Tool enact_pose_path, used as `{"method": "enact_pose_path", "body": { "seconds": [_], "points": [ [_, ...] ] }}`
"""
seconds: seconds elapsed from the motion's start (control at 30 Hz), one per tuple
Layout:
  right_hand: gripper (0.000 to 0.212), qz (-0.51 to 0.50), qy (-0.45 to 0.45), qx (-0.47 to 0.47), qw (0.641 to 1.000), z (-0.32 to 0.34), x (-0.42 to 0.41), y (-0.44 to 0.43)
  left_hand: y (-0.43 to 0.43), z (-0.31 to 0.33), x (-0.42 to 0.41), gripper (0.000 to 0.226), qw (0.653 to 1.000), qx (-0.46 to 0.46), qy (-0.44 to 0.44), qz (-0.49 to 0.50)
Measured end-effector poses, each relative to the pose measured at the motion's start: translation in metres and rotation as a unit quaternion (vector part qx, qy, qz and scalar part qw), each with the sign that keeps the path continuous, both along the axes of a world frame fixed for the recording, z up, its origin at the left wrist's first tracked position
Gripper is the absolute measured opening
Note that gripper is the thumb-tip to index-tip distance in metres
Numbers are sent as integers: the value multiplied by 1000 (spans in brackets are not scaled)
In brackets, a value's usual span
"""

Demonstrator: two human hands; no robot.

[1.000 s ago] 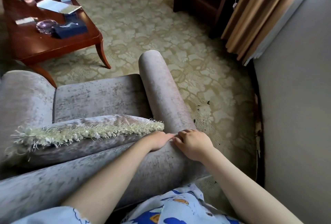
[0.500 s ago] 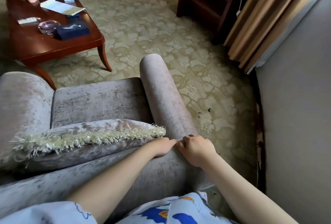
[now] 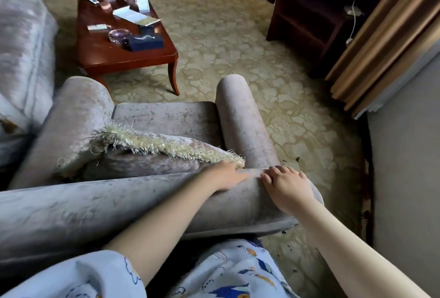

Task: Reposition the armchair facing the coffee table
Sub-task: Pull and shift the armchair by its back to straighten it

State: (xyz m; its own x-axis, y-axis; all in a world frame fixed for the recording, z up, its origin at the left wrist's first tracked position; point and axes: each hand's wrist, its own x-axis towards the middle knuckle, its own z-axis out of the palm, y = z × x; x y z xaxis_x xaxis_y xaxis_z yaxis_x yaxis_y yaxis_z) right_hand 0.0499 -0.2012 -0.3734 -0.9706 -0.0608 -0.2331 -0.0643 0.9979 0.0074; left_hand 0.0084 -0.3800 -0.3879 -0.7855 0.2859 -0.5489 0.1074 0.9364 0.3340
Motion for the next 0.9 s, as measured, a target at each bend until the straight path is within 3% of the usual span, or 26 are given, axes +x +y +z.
{"method": "enact_pose_path", "body": {
  "seconds": [0.1, 0.23, 0.47, 0.7, 0.9],
  "points": [
    [52, 16, -26, 22, 999, 11, 6, -19, -72, 3, 41, 78, 994, -75, 56, 60],
    [51, 99, -57, -25, 993, 19, -2, -76, -149, 7, 71, 83, 978, -129, 50, 154],
    [44, 156, -217, -86, 960, -25, -41, -194, -163, -9, 39, 73, 989, -77, -32, 120],
    [41, 84, -327, -99, 936, -62, -86, -199, -183, -24, 8, 87, 987, -33, -130, 86],
    [43, 109, -364, -146, 913, -86, -106, -202, -186, -42, -16, 77, 974, -30, -189, 125]
  ]
}}
